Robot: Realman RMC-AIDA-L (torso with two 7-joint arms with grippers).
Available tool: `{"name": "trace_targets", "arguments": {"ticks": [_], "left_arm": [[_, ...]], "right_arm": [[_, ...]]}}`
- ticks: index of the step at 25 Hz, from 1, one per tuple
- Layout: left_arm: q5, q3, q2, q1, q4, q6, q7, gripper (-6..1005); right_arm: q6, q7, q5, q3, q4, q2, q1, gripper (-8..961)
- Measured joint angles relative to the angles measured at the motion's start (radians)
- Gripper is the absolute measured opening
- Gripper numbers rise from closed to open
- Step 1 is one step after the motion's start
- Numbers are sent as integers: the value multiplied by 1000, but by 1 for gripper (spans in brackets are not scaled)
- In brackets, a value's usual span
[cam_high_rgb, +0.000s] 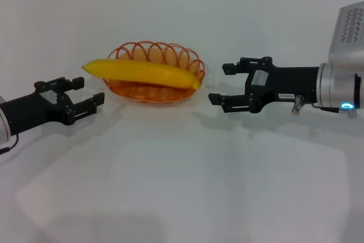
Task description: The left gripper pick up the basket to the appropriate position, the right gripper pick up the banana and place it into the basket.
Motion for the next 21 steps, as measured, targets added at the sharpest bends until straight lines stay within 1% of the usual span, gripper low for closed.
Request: {"name": "trace_targets", "arguments": {"ticks": [21], "left_arm": [[1, 1, 0, 4, -22, 0, 30, 667]], "right_arm": [[-2, -2, 23, 0, 0, -1, -7, 818]]}}
